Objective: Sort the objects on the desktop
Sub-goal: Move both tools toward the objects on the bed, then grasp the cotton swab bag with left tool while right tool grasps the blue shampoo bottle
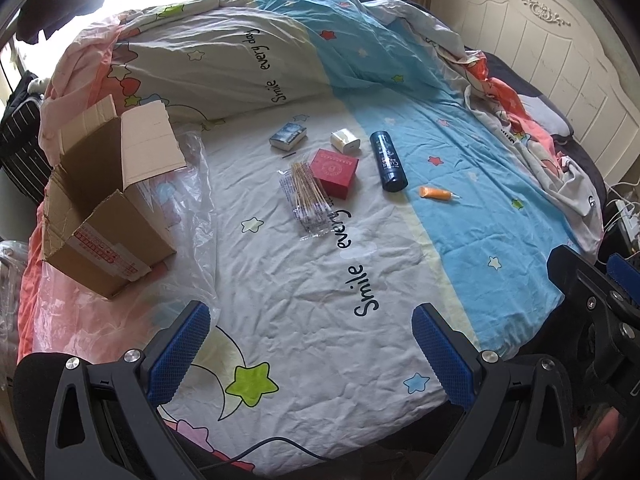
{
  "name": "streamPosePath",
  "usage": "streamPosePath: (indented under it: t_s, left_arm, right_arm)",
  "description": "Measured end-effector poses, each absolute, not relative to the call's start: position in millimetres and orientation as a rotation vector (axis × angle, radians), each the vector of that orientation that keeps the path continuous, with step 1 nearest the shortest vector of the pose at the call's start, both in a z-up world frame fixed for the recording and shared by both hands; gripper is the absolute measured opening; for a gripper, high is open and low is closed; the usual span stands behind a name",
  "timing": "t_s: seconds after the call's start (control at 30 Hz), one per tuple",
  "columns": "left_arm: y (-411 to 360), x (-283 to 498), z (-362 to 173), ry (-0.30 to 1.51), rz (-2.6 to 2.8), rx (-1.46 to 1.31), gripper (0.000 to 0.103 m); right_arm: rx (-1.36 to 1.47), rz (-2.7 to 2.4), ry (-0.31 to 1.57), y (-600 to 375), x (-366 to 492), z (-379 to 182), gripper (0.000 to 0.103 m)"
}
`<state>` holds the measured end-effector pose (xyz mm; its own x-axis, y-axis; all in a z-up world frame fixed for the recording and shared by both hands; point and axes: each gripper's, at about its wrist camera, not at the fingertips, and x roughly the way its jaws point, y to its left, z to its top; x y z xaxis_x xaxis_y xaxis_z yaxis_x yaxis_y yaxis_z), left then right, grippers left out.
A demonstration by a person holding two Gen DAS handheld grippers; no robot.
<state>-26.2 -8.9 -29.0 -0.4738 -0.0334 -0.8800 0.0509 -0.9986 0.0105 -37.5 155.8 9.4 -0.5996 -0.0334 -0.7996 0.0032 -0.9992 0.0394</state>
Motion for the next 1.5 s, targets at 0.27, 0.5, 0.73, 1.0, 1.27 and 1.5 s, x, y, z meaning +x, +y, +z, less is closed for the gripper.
streamPosePath:
  t_s: [0.27, 0.5, 0.73, 1.0, 1.27, 1.5]
  left_arm:
    - [-10, -41, -41, 0.062, -2.653, 1.612, 0.103]
    - [-7, -66, -60, 0.035, -2.623, 1.649, 0.103]
    - [-7, -93, -80, 0.045, -2.58, 1.677, 0.103]
    - [-15, -120, -103, 0.085, -2.534, 1.687, 0.103]
    - [-18, -147, -128, 0.086, -2.498, 1.7, 0.103]
    - [-21, -170, -147, 0.106, -2.466, 1.705, 0.103]
  right_arm:
    - [1.436, -2.759, -0.065, 160, -55, -2, 0.103]
    - [1.475, -2.725, -0.078, 162, -75, -16, 0.103]
    - [1.464, -2.673, -0.053, 153, -103, -25, 0.103]
    - [1.417, -2.612, 0.057, 132, -142, -36, 0.103]
    - [1.454, -2.571, 0.095, 130, -177, -63, 0.103]
    - [1.463, -2.546, 0.123, 127, -212, -81, 0.102]
